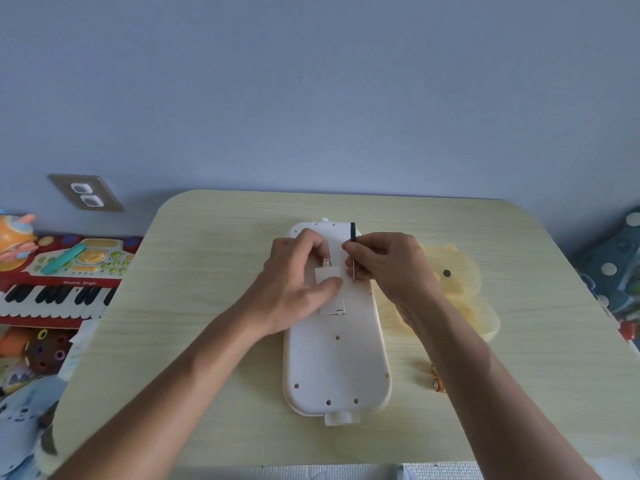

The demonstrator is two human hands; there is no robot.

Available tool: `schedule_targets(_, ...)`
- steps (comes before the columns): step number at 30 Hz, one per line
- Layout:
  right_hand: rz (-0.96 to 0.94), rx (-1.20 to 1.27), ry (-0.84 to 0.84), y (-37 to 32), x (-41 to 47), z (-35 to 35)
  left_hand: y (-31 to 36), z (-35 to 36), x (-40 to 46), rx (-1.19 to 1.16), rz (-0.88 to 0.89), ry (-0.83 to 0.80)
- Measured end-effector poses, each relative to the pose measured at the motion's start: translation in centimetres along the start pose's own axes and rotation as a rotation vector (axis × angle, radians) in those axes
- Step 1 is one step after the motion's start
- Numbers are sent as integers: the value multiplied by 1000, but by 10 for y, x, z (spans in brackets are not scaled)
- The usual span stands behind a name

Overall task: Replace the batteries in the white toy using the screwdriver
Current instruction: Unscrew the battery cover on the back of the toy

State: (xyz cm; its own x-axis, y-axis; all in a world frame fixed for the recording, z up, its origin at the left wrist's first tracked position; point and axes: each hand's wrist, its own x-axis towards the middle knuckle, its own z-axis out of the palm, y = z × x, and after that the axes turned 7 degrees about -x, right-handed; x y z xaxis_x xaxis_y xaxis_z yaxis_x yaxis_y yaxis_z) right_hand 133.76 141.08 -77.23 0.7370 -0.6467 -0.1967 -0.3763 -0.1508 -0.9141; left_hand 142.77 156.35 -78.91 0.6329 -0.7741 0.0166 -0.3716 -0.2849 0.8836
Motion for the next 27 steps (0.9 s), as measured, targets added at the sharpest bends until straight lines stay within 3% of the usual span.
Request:
schedule_targets(5,-7,5,29,-2,-5,3,-4,-4,-3,-58,-8,57)
schedule_targets(8,-6,15,54,-6,-9,5,7,-9,-5,-172,-2,172)
schedule_targets(12,-7,43,63,-12,-14,-1,4,-35,-12,-382,-146,278)
schedule_targets(19,6,-49,261,10,-44,-78,-44,-77,-38,-169,-228,245)
schedule_targets(27,211,-341,545,82,-80,-137,-68,-76,-44,72,-207,242)
